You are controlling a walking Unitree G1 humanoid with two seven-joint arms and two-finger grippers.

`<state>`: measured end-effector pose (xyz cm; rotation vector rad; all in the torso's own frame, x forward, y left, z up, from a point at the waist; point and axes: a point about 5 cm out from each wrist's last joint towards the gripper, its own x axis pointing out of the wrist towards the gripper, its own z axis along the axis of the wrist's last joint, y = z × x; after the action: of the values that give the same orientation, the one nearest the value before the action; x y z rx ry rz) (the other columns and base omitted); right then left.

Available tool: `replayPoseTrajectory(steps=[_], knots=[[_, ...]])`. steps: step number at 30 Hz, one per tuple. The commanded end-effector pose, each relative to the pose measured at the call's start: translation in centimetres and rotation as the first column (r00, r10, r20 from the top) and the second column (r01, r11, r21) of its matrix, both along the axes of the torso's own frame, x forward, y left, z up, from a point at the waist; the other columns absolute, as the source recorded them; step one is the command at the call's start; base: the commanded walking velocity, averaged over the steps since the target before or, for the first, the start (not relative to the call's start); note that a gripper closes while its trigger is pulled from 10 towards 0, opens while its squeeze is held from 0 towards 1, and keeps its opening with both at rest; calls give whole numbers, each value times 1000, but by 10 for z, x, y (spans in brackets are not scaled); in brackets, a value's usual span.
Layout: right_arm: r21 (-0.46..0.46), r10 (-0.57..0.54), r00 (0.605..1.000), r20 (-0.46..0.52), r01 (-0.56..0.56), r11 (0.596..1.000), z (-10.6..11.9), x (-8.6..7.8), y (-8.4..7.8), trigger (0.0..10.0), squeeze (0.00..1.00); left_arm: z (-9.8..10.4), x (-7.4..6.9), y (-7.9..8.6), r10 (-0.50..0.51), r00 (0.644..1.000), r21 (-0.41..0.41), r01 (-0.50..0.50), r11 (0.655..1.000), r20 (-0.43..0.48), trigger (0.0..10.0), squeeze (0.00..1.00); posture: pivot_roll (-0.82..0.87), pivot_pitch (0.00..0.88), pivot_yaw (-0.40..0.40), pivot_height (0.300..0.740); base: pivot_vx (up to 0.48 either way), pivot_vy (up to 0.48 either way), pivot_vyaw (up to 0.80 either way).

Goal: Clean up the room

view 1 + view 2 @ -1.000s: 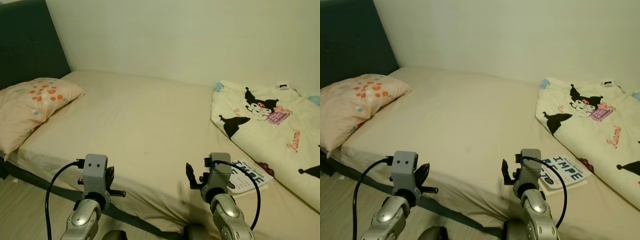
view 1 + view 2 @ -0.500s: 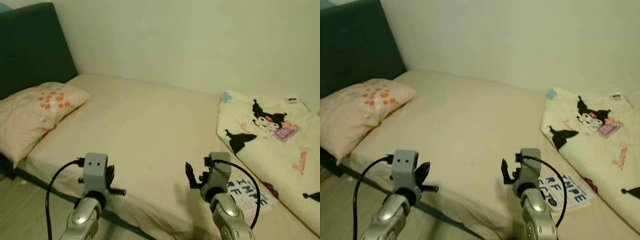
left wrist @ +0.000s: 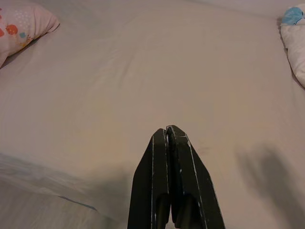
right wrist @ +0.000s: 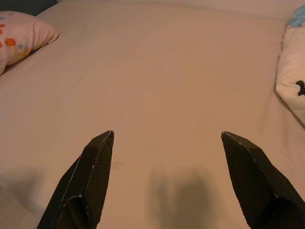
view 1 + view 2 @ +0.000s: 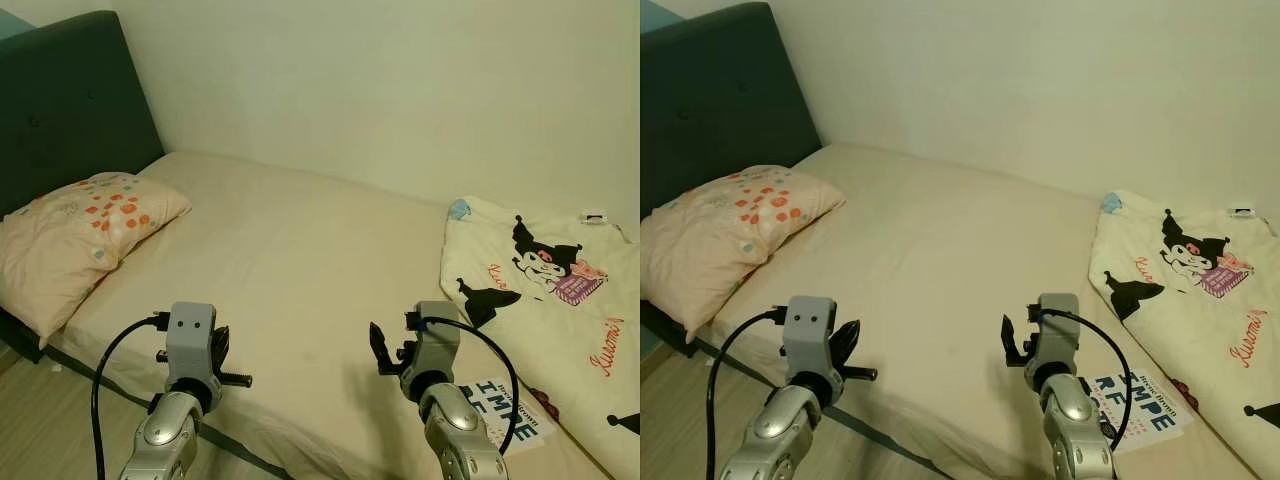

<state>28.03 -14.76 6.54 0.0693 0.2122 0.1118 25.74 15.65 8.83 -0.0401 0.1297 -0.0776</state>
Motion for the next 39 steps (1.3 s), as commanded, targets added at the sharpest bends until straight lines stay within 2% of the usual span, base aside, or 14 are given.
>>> replayPoseTrajectory(steps=[1, 7, 29, 39], knots=[[0, -4, 1000, -21, 4, 1000, -4, -1, 1, 10000, 0, -7, -2, 2, 8, 999, -5, -8, 1000, -32, 10000, 0, -42, 54, 3, 735, 0, 0, 0], [17, -10, 1000, -23, 11, 1000, -5, -2, 1, 10000, 0, -7, -1, 3, 5, 1000, -2, -5, 1000, -30, 10000, 0, -42, 49, 5, 735, 0, 0, -294], [40, 8, 1000, -26, -7, 999, -3, 0, 3, 10000, 0, -6, 0, 3, 10, 1000, -4, -10, 1000, -20, 10000, 0, -45, 55, 6, 735, 0, 0, -800], [12, 31, 999, -33, -31, 999, -5, -1, 5, 10000, 0, -4, 1, 5, 26, 1000, -11, -26, 1000, -7, 10000, 0, -45, 61, 7, 735, 0, 0, 0]])
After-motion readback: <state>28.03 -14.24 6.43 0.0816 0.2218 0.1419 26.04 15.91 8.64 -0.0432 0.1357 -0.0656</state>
